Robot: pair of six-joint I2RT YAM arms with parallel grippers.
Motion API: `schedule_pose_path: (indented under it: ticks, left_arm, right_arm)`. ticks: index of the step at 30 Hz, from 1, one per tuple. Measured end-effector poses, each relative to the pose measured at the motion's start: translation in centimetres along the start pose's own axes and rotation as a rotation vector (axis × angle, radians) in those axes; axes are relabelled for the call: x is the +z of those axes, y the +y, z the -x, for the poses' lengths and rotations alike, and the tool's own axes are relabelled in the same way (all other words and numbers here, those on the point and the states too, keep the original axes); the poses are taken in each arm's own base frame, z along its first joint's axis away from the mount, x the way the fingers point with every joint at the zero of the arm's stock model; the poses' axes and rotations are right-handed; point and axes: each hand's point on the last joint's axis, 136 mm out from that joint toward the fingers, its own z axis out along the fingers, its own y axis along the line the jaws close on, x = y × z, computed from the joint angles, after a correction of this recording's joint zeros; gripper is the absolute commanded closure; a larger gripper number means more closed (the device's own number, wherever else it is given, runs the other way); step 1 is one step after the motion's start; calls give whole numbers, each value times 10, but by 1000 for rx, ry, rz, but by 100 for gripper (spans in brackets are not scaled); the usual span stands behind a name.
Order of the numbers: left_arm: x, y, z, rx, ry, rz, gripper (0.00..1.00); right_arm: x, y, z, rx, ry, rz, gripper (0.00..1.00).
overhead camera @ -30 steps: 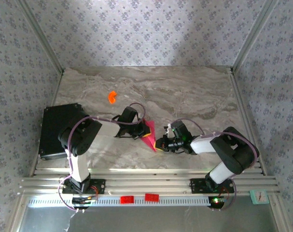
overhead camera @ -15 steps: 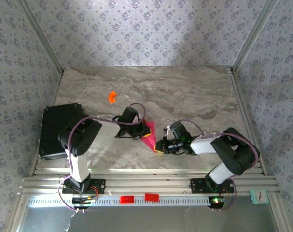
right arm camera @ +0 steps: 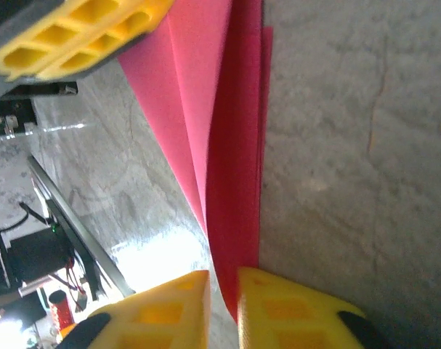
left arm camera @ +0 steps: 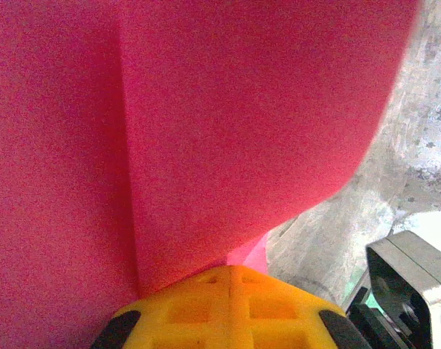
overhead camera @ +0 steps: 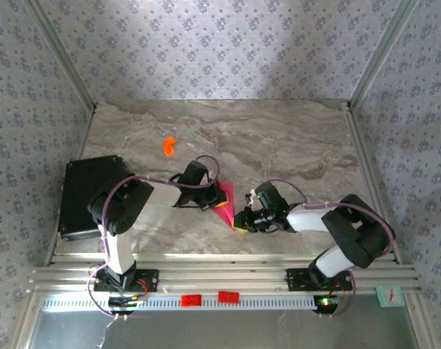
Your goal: Fold a paper plane with a square sheet of paper (pick it up from the middle)
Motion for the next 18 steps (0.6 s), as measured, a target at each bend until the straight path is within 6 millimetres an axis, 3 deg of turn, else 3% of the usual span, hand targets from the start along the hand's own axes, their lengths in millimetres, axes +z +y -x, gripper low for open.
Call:
schedule_pose_path:
  ticks: [4,9,13,18]
  left_arm:
    - [0,0,0,1,-4,-5,94]
    - [0,0,0,4,-7,-9,94]
    - [0,0,0,4,-7,-9,94]
    - [0,0,0,4,-6,-10,94]
  right_arm:
    - [-18,7,2,-1,-35,-15,68]
    - [-32,33,27,-47,-99,19,90]
    - [-21,46,43,-53,-79,25,95]
    - [5,47,48,-46,-24,-1,97]
